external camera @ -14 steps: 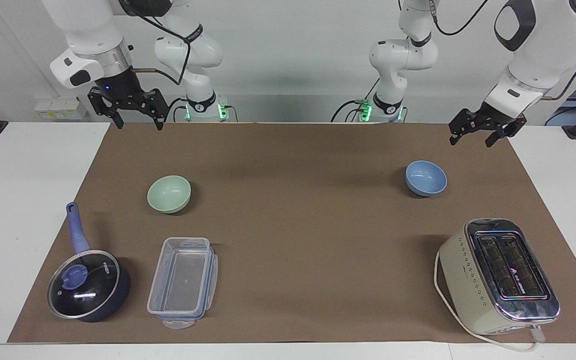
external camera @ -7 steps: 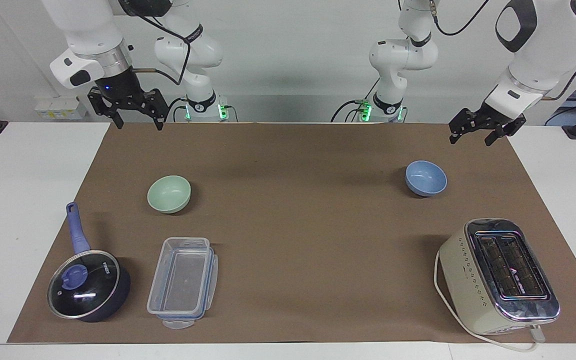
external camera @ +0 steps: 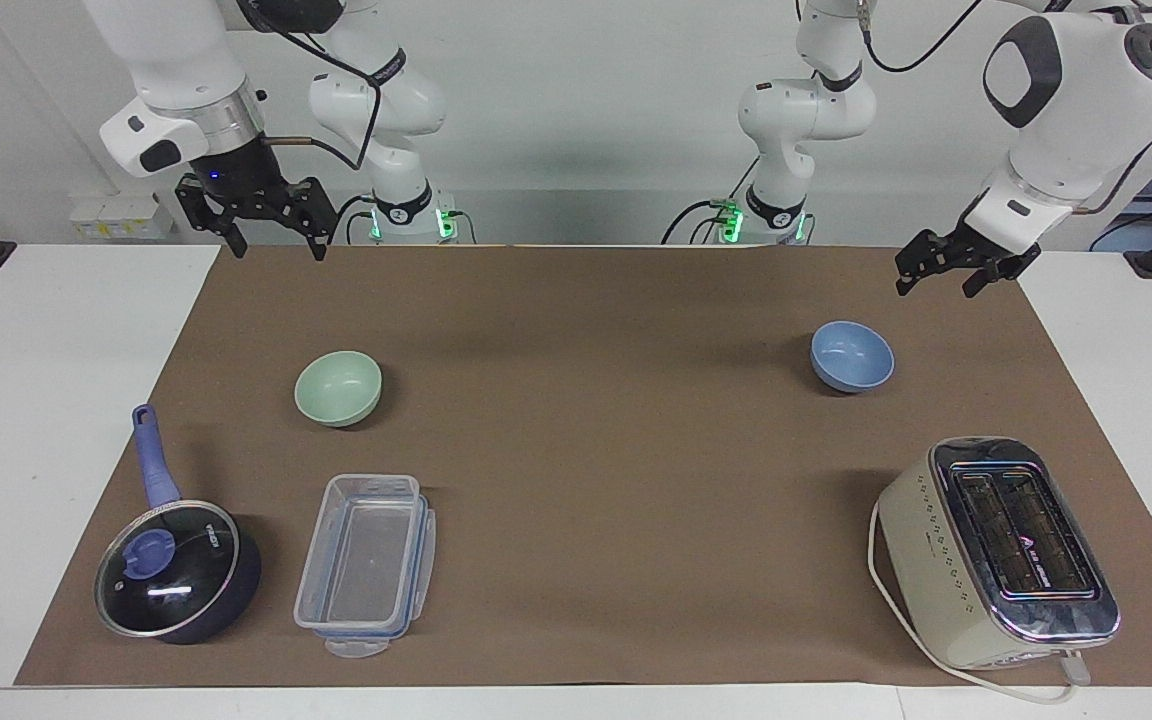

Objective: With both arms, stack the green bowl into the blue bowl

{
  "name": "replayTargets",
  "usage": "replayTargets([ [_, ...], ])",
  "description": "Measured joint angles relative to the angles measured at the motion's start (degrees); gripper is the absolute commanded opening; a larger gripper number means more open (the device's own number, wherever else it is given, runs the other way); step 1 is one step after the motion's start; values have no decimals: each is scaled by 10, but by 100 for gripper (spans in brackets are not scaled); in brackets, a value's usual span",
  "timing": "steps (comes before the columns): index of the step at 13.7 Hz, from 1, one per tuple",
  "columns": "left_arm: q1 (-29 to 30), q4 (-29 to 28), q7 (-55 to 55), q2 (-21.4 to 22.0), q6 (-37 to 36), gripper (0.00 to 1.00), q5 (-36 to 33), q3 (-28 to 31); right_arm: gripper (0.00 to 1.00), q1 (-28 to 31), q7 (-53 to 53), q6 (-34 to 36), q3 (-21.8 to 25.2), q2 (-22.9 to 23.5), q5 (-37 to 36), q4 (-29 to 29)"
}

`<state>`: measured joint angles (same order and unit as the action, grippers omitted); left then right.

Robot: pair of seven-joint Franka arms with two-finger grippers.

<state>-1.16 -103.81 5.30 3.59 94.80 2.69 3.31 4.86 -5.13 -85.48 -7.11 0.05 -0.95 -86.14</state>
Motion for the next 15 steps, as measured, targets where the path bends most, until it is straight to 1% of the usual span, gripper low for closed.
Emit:
replayTargets([
  [2, 26, -49, 20, 13, 40, 100, 0, 2, 100, 0, 0, 0, 0, 0, 0, 0],
  [5, 45, -106, 43, 24, 87, 100, 9, 3, 100, 0, 0, 0, 0, 0, 0, 0],
  [9, 55, -190, 85, 23, 168, 100, 31, 4, 100, 0, 0, 0, 0, 0, 0, 0],
  [11, 58, -239, 95, 22, 226, 100, 34, 4, 100, 0, 0, 0, 0, 0, 0, 0],
  [13, 61, -288, 119, 20, 278, 100, 56, 4, 100, 0, 0, 0, 0, 0, 0, 0],
  [14, 61, -304, 133, 17, 292, 99, 67, 4, 100, 0, 0, 0, 0, 0, 0, 0],
  [15, 61, -315, 141, 14, 300, 73, 76, 4, 100, 0, 0, 0, 0, 0, 0, 0],
])
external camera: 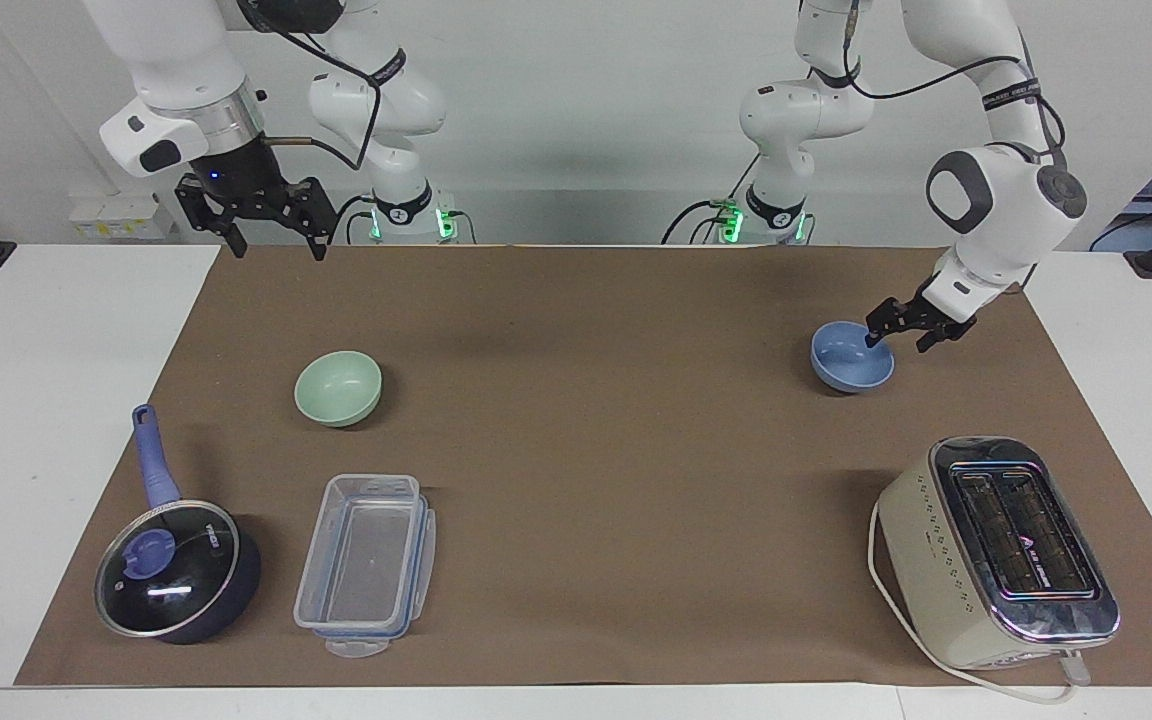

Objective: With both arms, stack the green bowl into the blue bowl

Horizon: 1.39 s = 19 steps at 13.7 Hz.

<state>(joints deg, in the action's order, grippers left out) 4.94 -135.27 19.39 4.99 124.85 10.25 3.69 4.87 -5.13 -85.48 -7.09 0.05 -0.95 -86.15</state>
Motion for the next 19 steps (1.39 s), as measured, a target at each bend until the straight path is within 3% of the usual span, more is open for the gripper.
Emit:
replayTargets([
  [1, 0, -9, 2, -2, 7, 46, 5, 0, 100, 0, 0, 0, 0, 0, 0, 0],
  [2, 0, -20, 3, -4, 17, 8, 9, 0, 100, 0, 0, 0, 0, 0, 0, 0],
  [3, 0, -28, 4, -6, 25, 0, 10, -1, 100, 0, 0, 0, 0, 0, 0, 0],
  [10, 2, -24, 6, -13, 29, 0, 15, 0, 100, 0, 0, 0, 0, 0, 0, 0],
  [14, 3, 43, 6, -12, -42, 0, 18, -1, 100, 0, 0, 0, 0, 0, 0, 0],
  [19, 1, 94, 8, -12, -96, 0, 102, -9, 100, 0, 0, 0, 0, 0, 0, 0],
])
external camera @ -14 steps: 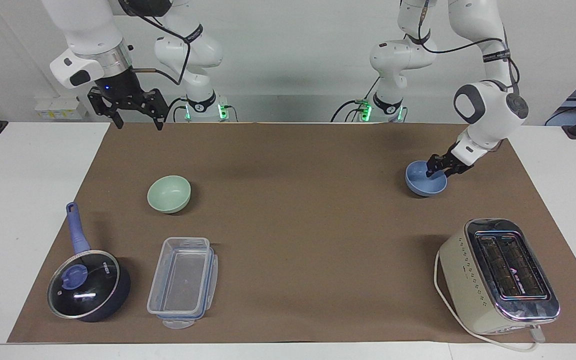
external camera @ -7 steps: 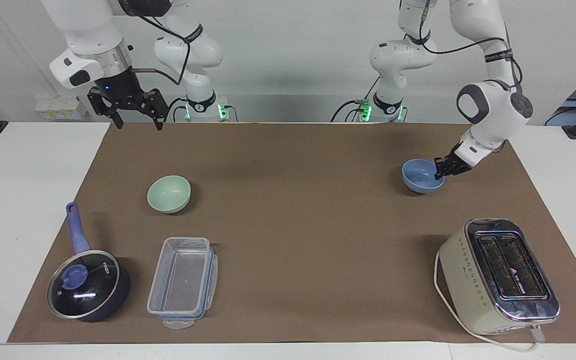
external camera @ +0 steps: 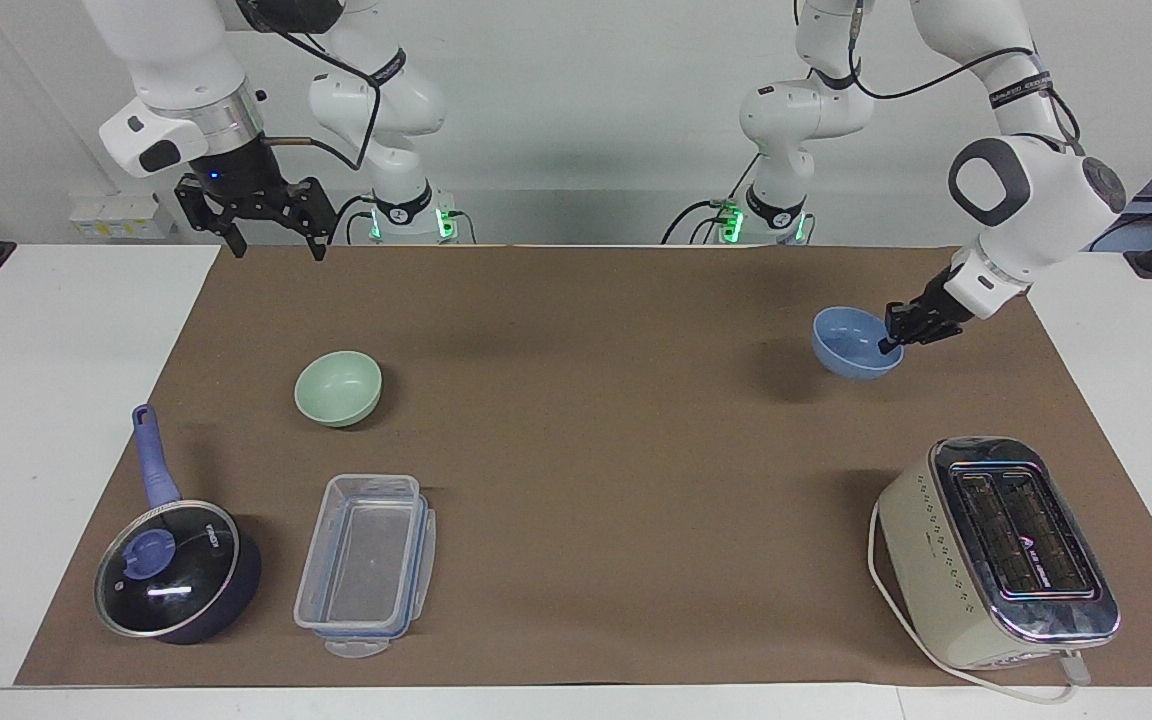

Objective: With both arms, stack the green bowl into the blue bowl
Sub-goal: 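Slide the blue bowl toward the table center with the left gripper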

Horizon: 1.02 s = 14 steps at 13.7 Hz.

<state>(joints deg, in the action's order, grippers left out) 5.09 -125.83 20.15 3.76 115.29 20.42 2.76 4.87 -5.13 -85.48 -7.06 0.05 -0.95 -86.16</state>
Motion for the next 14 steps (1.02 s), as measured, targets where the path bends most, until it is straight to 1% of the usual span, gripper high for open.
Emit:
replayTargets([
  [1, -7, 0, -1, 0, 0, 0, 7, -4, 100, 0, 0, 0, 0, 0, 0, 0],
  [3, -42, 0, -24, -1, 6, 0, 15, -8, 100, 0, 0, 0, 1, 0, 0, 0],
  [6, -124, -2, -109, -4, 45, 0, 17, -11, 100, 0, 0, 0, 1, 0, 0, 0],
  [11, -275, -23, -278, -24, 144, 0, 17, -13, 100, 0, 0, 0, 1, 0, 0, 0],
  [14, -350, -27, -359, -43, 172, 0, 17, -13, 100, 0, 0, 0, 1, 0, 0, 0],
])
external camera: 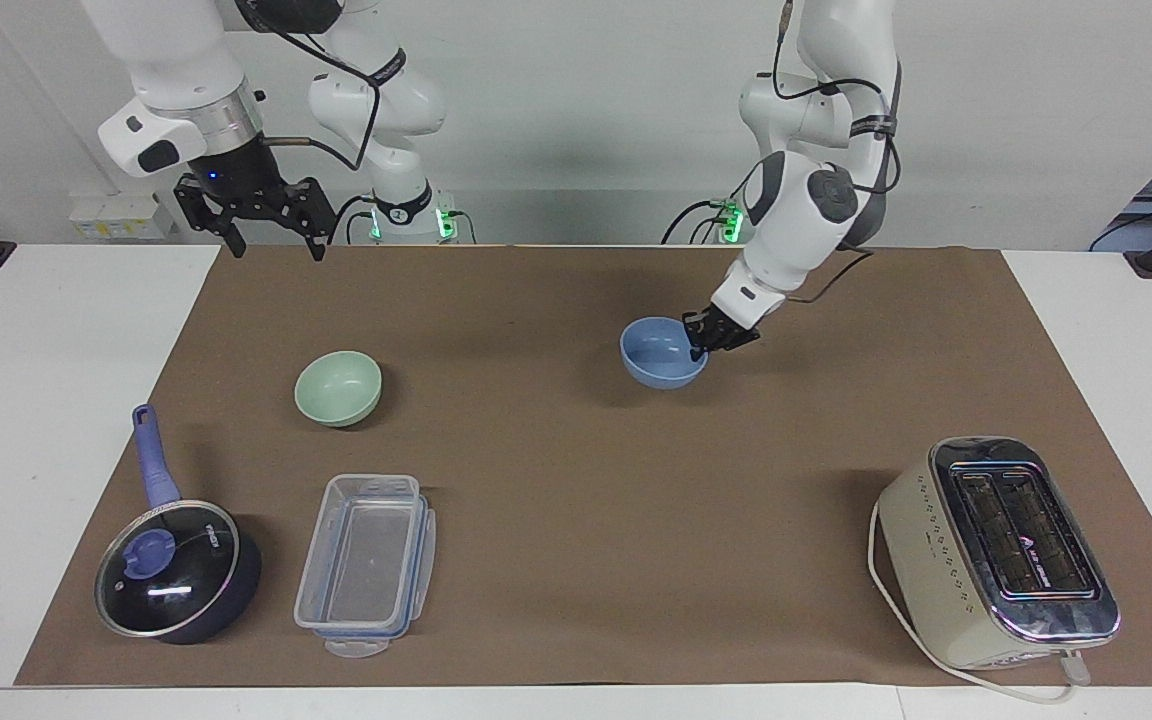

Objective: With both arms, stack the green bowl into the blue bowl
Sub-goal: 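Slide the blue bowl toward the table center with the left gripper, then release the blue bowl and withdraw the left gripper to rest, then reach the right gripper to the pale green bowl rim and grasp it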

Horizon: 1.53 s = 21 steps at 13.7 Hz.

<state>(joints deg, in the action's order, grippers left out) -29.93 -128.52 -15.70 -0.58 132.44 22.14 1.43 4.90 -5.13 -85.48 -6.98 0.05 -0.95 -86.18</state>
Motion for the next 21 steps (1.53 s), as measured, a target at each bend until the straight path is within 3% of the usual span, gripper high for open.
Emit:
replayTargets([
  [4, -56, -19, -41, -20, 5, 0, 0, 1, 100, 0, 0, 0, 0, 0, 0, 0],
  [5, -59, -31, -41, -22, 5, 75, 0, 1, 100, 0, 0, 0, 0, 0, 0, 0],
  [6, -61, -38, -40, -22, 5, 100, 0, 1, 100, 0, 0, 0, 0, 0, 0, 0],
  [11, -38, -16, -37, -21, 7, 100, -17, 15, 100, 0, 0, -18, 0, 0, 0, -7],
  [17, 93, 88, 56, -23, -81, 100, -84, 21, 100, 8, 1, -76, 0, -10, 0, -54],
  [21, 177, 148, 164, -22, -159, 100, -123, 23, 100, 39, 39, -158, 1, -8, 0, -131],
])
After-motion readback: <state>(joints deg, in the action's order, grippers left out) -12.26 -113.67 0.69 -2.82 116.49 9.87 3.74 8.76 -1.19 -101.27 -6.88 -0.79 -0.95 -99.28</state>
